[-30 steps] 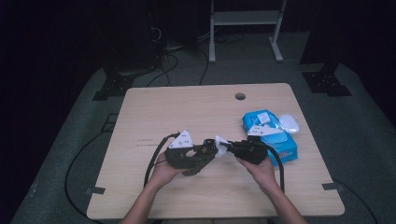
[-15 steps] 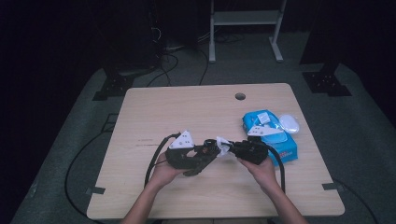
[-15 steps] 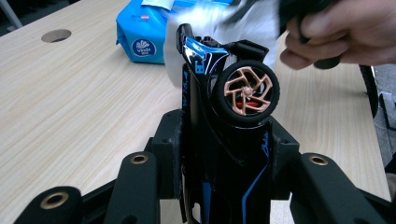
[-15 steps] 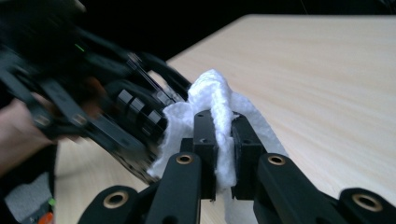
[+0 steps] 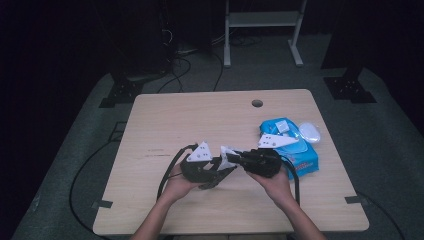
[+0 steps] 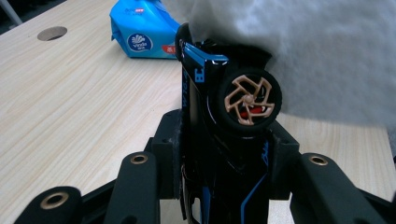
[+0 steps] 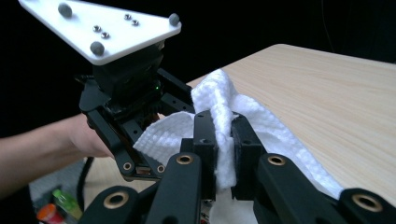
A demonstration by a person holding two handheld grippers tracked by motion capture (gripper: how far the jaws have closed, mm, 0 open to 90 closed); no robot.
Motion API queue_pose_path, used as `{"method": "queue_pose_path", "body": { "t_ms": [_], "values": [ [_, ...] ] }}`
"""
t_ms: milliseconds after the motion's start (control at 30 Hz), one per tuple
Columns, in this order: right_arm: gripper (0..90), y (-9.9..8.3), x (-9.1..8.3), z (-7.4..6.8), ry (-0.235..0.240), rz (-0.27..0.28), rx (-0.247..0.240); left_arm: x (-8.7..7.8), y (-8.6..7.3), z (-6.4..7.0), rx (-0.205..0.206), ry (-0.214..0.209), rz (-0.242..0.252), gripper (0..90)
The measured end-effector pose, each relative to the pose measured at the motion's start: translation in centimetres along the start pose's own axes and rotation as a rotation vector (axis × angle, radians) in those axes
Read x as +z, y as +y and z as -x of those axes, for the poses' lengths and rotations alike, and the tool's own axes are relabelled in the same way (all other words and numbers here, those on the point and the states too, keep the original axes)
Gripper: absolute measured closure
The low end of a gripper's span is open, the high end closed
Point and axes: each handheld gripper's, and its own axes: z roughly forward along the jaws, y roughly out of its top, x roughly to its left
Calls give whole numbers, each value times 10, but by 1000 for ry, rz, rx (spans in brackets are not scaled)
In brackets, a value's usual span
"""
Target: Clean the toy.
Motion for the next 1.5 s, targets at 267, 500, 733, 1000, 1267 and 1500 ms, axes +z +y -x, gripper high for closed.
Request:
{"method": "queue_pose_path", "body": {
  "t_ms": [267,500,733,1000,1267,1500],
  "values": [
    [825,-15,-5,25,-68,-30,60,0,-3,-3,-5,5,-20,574],
    [824,-33,-4,43,-94,-80,128,-3,-2,-5,-17,8,9,573],
    [824,-33,-6,46,-58,-67,171,-1,-1,-3,-19,1,17,574],
    [828,-21,-13,35,-40,-16,139,-1,4,1,-4,1,32,573],
    [829,-4,-15,13,-38,4,49,3,7,6,9,-7,40,573],
    [830,-3,-10,8,-27,1,36,6,7,6,8,-9,38,572]
  ]
}}
